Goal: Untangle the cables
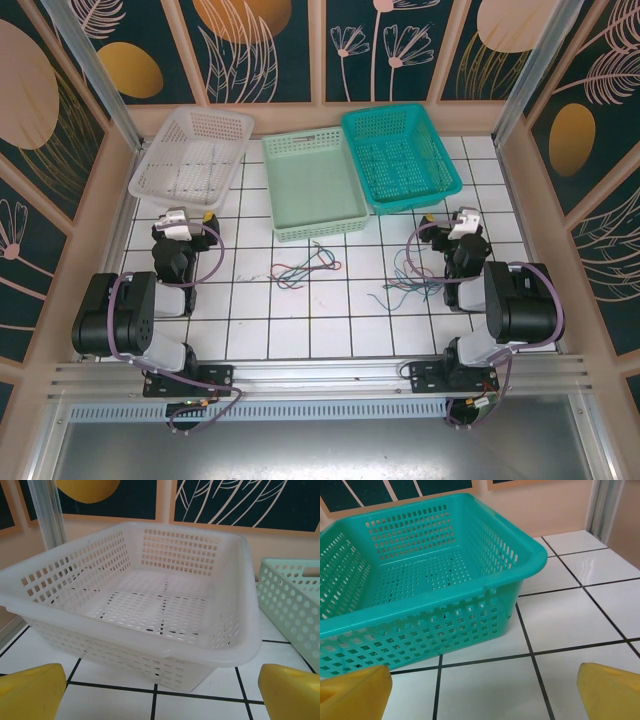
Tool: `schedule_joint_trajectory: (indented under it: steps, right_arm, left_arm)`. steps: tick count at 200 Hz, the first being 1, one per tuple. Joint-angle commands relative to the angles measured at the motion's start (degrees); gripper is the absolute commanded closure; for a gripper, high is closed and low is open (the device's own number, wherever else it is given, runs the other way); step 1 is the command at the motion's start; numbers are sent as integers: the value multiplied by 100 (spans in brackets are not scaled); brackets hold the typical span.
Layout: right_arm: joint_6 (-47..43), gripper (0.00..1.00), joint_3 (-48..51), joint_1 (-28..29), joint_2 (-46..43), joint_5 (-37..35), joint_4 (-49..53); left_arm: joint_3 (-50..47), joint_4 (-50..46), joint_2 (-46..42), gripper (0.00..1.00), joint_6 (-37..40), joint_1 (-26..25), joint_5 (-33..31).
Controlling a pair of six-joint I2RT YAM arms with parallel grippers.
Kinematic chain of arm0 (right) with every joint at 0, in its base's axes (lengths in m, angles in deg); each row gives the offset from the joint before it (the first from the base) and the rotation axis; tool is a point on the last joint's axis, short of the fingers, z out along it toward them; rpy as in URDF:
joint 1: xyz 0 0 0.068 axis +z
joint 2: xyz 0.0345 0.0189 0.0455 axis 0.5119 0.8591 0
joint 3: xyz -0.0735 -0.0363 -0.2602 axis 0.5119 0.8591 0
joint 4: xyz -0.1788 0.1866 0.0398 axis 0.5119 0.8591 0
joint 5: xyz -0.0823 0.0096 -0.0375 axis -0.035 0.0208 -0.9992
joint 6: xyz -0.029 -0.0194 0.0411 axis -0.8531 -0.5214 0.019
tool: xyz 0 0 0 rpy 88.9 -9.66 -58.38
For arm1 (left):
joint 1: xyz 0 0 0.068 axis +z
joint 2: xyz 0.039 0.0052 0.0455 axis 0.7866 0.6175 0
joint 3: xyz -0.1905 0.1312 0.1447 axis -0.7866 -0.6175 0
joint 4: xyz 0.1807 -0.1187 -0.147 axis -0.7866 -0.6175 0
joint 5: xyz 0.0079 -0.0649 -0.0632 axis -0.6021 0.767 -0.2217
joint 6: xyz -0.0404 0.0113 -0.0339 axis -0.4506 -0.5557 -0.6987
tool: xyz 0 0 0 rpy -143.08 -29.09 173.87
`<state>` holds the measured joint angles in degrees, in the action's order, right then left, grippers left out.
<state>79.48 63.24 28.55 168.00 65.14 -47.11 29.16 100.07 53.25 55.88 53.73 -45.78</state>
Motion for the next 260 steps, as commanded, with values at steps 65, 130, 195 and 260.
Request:
schedule_joint_trajectory:
  steps: [65,130,195,260]
  right_arm:
    - [209,15,-1338,202,-1364,252,3272]
    - [699,32,-3623,605,-258,856,5466]
    - [1270,31,-4401,751,293,232,6239]
    - [1392,31,-4341,734,221,88,6349]
  left_arm:
    - [885,-3354,-2076,2,-810,-2,-28]
    - [3022,-5515,-1047,4,-312,-193,379]
    - [4906,-6941,793,11,8,-661,128]
    - [5511,-7482,1670,26,-206,-729,391]
